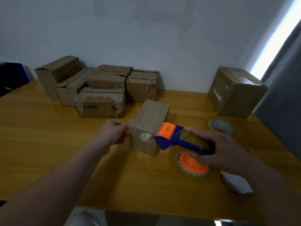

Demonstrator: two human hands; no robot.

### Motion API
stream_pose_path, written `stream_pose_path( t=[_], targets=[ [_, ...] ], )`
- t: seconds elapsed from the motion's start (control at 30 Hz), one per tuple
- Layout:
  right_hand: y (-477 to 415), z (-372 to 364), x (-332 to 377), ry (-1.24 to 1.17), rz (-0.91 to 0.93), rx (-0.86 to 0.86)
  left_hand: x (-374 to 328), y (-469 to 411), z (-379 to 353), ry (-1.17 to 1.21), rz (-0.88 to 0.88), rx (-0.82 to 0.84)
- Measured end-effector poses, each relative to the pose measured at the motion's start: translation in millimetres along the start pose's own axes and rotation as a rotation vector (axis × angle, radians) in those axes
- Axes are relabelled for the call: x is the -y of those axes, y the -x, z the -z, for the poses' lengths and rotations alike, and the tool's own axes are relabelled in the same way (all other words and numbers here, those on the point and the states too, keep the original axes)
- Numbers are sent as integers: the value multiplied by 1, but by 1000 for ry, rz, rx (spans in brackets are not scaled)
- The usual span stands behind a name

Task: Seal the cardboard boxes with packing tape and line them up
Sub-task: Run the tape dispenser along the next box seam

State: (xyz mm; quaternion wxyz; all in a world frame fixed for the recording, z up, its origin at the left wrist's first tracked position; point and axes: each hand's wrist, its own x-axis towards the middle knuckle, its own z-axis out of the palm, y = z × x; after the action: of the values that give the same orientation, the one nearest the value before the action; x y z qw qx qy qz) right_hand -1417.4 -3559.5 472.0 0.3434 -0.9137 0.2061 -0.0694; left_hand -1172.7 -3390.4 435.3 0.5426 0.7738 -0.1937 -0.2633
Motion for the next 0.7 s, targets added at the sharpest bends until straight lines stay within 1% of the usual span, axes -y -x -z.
stream_pose_path(
  t=[0.1,0.17,0.2,0.27,0.33,0.4,0.5,0.63,0.7],
  targets=[
    [0,-2,-1,-13,-18,-1,7,0,0,-98,68,56],
    [1,-2,1,-6,-18,-6,12,1,2,-118,75,49],
    [2,-2,2,1,-17,-7,13,2,2,-87,40,13],
    [1,-3,2,0,-20,-6,10,6,2,59,-58,-85],
    [1,-4,3,-19,-30,-5,2,14,-1,193,-131,-121],
    [2,-6,4,-25,-40,-7,0,24,-6,210,-168,-82],
    [2,-8,6,-13,-40,-21,5,32,-13,195,-153,-44],
    [3,-11,7,-75,-42,-46,16,33,-12,195,-71,10],
    [4,-11,8,-79,-43,-46,18,33,-7,119,-12,89]
  ],
)
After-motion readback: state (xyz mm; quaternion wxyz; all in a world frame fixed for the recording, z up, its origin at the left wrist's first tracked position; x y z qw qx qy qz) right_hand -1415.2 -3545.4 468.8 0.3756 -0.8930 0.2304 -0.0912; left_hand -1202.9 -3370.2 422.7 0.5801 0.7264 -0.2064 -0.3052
